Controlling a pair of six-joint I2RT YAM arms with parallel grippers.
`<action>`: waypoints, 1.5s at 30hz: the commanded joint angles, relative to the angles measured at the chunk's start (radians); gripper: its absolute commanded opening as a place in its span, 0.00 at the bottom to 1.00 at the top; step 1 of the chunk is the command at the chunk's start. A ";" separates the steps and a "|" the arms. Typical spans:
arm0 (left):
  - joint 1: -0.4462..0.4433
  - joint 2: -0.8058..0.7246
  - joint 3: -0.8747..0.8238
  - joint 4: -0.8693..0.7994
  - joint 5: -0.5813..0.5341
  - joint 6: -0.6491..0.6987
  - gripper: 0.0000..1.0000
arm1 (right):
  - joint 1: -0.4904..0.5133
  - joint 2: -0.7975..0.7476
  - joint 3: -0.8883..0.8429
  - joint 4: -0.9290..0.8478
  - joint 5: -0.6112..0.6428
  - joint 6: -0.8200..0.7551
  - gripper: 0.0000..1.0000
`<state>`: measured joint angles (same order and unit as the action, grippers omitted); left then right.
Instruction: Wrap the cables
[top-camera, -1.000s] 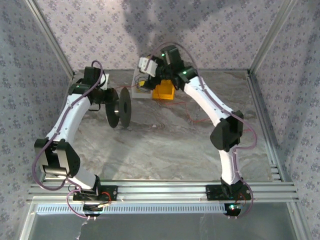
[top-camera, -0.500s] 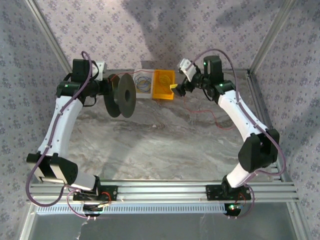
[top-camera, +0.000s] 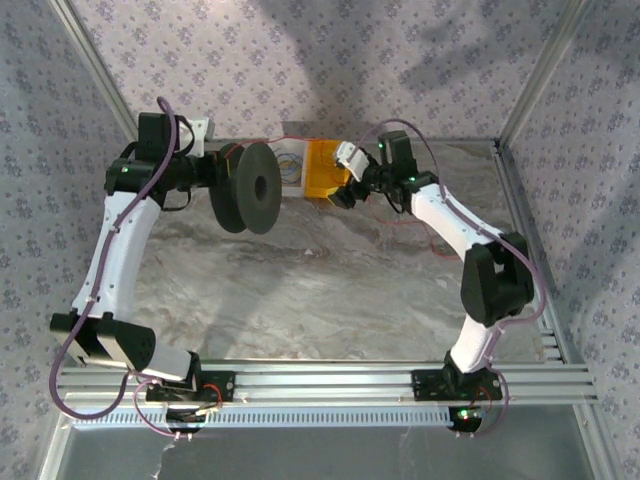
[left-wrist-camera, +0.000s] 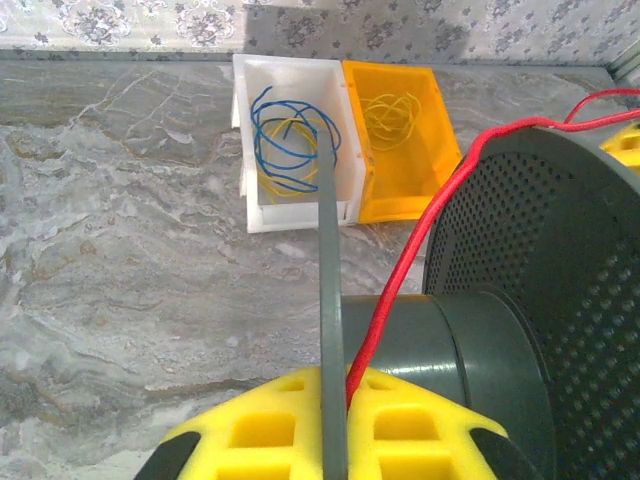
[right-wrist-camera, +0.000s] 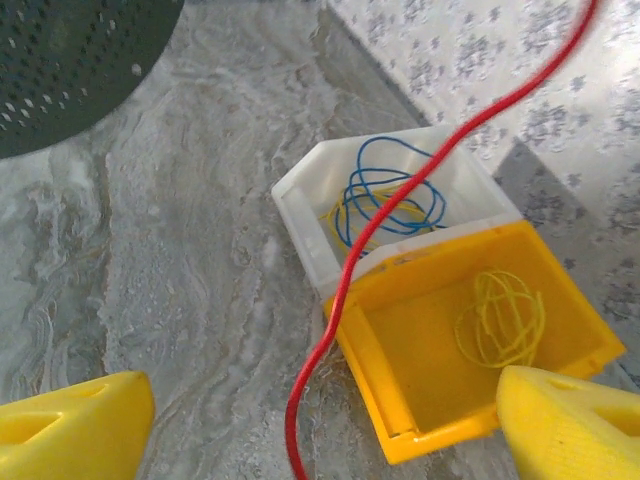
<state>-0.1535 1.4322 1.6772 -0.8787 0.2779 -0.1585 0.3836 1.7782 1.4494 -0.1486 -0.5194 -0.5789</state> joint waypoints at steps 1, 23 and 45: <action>-0.008 -0.052 0.056 0.018 0.054 -0.027 0.00 | 0.022 0.052 0.085 -0.062 0.030 -0.055 0.86; 0.078 -0.105 0.043 0.191 0.373 -0.195 0.00 | 0.026 0.279 0.235 -0.233 0.337 -0.100 0.00; 0.209 -0.099 -0.083 0.589 0.131 -0.546 0.00 | 0.154 0.109 0.089 -0.348 0.371 -0.042 0.00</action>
<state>0.0402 1.3705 1.5711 -0.4843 0.5194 -0.6159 0.5053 1.9347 1.5562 -0.3882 -0.2104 -0.6270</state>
